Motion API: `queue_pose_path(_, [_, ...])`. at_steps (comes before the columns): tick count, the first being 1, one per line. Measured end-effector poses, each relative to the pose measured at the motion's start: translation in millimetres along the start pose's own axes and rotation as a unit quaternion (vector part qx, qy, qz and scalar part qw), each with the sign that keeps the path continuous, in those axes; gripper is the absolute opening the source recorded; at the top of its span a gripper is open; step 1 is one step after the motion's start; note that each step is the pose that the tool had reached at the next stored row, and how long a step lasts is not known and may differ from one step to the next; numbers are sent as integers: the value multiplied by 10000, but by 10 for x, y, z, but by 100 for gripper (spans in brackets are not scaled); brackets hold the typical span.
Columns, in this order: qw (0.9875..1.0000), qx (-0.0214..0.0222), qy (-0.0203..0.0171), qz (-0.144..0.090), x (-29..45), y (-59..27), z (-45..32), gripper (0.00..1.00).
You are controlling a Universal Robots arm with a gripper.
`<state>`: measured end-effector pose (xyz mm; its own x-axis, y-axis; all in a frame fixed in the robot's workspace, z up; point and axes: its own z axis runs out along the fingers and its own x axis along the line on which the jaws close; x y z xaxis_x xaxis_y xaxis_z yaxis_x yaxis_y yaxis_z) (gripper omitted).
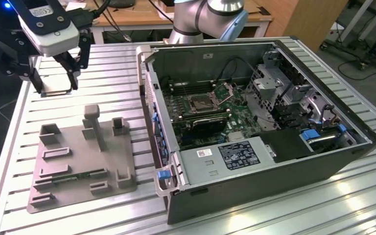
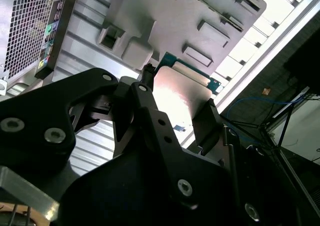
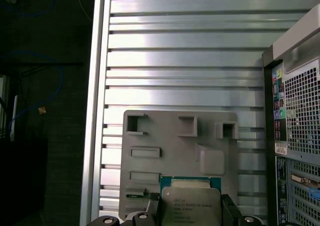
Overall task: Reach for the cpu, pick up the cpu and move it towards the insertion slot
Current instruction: 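Pick up the cpu and move it towards the insertion slot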
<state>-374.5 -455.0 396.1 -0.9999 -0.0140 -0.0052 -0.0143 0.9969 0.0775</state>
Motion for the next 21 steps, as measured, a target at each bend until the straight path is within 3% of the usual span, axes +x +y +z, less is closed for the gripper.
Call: queue_pose_path(21, [10000,0,0,0,-69,-1,0,55])
